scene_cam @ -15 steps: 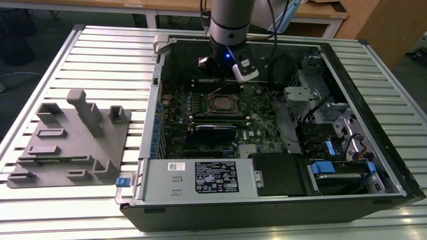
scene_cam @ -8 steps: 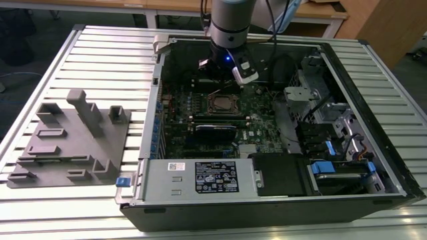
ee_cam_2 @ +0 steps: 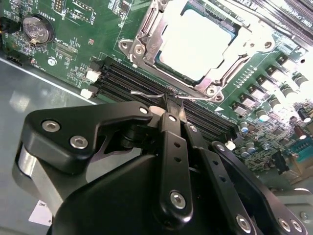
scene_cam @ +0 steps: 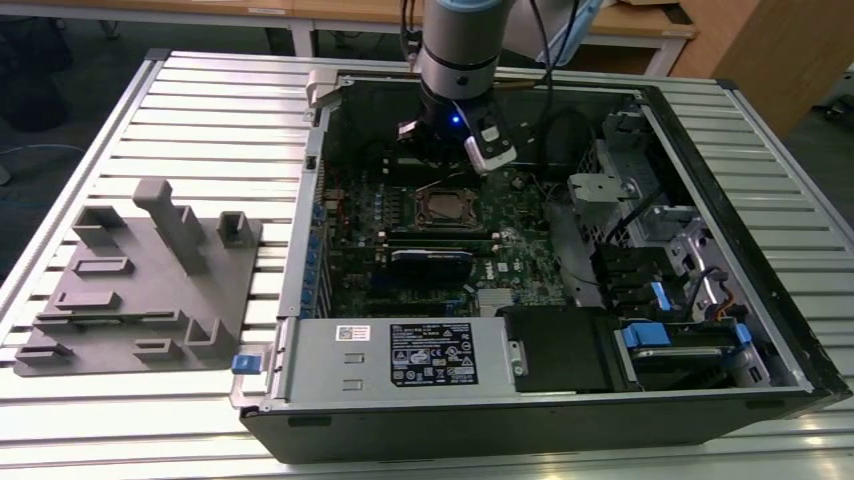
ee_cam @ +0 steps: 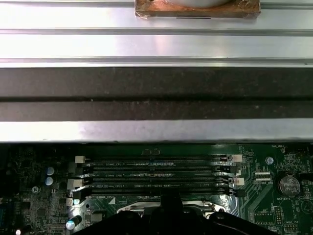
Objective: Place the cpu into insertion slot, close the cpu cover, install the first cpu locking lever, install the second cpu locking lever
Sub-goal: 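Install the first cpu locking lever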
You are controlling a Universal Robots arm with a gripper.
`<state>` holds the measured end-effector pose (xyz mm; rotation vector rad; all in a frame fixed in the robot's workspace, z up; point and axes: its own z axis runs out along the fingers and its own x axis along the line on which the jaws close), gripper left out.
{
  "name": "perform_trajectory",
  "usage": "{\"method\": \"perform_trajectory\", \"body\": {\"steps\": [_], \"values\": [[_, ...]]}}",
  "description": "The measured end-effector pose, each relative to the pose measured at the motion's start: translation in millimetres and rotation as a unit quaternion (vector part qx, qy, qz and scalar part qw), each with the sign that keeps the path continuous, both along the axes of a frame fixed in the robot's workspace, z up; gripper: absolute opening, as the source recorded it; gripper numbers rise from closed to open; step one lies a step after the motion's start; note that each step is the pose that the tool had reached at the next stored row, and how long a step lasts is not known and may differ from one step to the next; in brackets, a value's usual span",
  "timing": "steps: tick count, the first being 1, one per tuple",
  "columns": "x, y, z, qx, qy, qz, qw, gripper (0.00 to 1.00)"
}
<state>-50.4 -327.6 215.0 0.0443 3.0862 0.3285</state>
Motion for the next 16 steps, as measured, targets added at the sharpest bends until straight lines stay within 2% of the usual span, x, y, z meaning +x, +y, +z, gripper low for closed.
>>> {"method": "perform_trajectory", "body": {"steps": [12,16], "values": [[10.3,2.6,-0.5,-0.0004,0.0001,0.000,1.0000,0.11],[12.0,3.3,-3.8,-0.0020,0.0001,0.000,1.0000,0.11]]}}
